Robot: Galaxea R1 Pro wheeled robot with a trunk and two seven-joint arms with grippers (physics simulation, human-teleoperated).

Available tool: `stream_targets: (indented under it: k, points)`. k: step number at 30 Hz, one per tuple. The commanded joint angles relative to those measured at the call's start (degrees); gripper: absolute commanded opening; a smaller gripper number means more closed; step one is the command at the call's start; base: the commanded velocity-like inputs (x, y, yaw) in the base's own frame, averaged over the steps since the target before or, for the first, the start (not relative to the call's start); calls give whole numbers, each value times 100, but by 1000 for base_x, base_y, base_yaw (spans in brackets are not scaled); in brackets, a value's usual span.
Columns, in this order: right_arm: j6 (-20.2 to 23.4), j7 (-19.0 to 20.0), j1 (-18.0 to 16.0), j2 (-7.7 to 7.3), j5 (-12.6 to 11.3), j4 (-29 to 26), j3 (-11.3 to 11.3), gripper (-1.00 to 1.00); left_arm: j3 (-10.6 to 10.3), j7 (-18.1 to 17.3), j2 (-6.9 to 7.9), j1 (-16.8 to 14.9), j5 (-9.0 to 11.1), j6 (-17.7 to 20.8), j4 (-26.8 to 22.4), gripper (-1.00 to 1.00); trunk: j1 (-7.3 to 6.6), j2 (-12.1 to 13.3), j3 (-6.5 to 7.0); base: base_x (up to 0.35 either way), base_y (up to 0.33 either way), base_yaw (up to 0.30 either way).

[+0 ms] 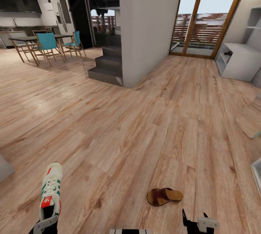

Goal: Pick up the two gym shoes and the two sandals from the corridor floor and place them onto the hallstand (shoe rack) in the corridor, making sure they are on the rack and not on the floor. Arrange them so the two gym shoes are next to each other and the two sandals are next to each other.

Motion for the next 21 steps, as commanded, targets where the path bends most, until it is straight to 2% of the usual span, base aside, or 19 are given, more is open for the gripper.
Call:
stream_targets:
  k: [1, 14, 21]
  points:
    - [-15, 15, 0, 0, -26, 1, -2, 100, 11, -61, 1, -5, 57, -10, 8, -100, -1, -2, -4, 0, -244, 279]
    - [-15, 15, 0, 0, -26, 9, 0, 100, 10, -61, 0, -5, 56, -10, 14, -100, -1, -2, -4, 0, -264, 279]
    - [-15, 15, 1, 0, -26, 9, -2, 100, 10, -61, 1, -5, 56, -11, 16, -100, -1, -2, -4, 0, -35, 279]
